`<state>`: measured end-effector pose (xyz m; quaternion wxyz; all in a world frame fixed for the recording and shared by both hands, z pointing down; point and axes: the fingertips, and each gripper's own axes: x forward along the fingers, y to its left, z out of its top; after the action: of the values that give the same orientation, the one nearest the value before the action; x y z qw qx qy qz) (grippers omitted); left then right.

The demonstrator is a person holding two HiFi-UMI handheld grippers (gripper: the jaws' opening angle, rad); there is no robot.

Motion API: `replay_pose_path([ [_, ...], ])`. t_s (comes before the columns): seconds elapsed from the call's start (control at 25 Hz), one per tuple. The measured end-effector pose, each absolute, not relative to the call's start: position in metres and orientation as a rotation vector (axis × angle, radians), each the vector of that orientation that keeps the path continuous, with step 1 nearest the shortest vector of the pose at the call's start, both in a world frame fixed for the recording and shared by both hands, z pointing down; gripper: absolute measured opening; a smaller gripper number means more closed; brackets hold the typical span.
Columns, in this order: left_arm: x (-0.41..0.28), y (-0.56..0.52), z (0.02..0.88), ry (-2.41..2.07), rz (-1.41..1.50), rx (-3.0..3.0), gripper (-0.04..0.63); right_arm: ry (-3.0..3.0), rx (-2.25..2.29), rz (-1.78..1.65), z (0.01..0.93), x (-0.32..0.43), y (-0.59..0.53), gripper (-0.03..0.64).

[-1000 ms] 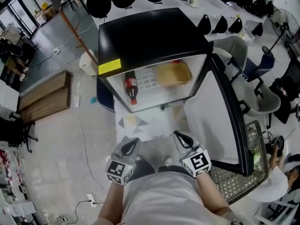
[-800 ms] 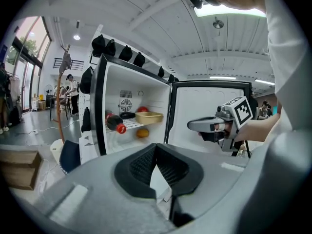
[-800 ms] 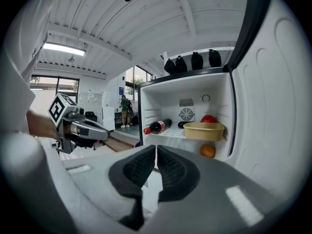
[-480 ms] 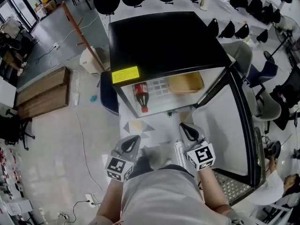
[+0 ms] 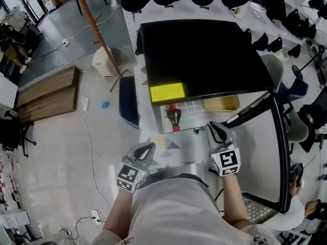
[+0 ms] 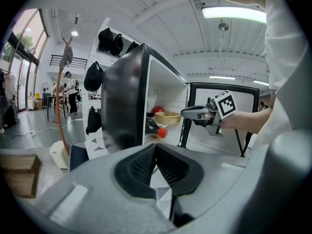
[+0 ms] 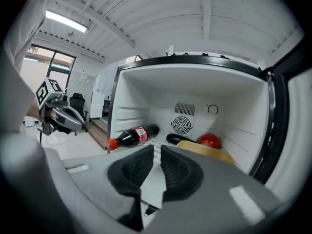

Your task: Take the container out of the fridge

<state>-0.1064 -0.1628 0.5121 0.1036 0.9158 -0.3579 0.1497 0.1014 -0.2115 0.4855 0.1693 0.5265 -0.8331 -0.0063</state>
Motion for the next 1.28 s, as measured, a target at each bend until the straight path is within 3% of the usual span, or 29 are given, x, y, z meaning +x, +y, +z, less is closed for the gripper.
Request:
replay_pose_path([
  [0.64, -0.164, -0.196, 0.528, -1.108, 0.427, 2.624, 0.008, -2.057, 1.414, -0.181, 0.517, 0.109, -0.297, 0.18],
  [1.16, -0.174, -0.202, 0.535, -1.121, 0.393, 2.591, 0.008, -1.923, 1.27, -0.203, 0.541, 0.105, -0.308, 0.178],
  [1.28, -0.173, -0.201, 0.534, -1.117, 0.388, 2.594, 0.008, -1.904, 1.274, -0.211, 0.54, 0.108, -0.306, 0.132],
])
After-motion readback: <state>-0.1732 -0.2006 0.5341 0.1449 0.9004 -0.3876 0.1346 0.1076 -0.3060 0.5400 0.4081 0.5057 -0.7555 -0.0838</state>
